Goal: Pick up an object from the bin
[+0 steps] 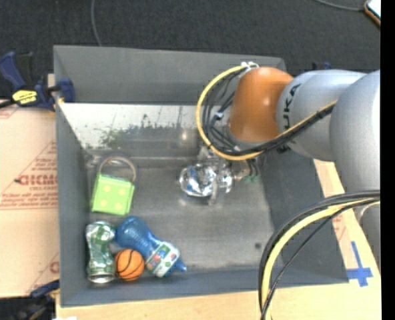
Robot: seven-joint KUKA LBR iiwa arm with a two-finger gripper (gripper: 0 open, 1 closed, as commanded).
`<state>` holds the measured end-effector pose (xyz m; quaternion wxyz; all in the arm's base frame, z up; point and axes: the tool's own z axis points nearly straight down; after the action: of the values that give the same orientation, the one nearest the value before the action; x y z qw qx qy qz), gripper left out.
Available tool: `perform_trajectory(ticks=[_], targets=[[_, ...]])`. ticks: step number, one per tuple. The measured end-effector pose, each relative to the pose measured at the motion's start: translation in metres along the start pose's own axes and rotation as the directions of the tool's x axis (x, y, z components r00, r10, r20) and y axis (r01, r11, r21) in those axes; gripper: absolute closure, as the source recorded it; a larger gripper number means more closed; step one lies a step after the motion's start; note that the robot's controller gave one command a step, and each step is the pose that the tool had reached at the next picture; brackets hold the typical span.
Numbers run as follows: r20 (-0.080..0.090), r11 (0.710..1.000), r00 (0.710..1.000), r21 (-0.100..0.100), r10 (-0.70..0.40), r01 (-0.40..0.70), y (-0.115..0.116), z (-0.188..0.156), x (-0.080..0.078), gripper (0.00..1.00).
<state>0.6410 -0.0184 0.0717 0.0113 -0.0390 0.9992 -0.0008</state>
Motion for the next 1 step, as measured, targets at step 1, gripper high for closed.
perform_trajectory(ticks=[1], targets=[[-0.007,0.998,0.998,-0.001,-0.057,0.057,0.0034,-0.0072,-0.0073,1.0]])
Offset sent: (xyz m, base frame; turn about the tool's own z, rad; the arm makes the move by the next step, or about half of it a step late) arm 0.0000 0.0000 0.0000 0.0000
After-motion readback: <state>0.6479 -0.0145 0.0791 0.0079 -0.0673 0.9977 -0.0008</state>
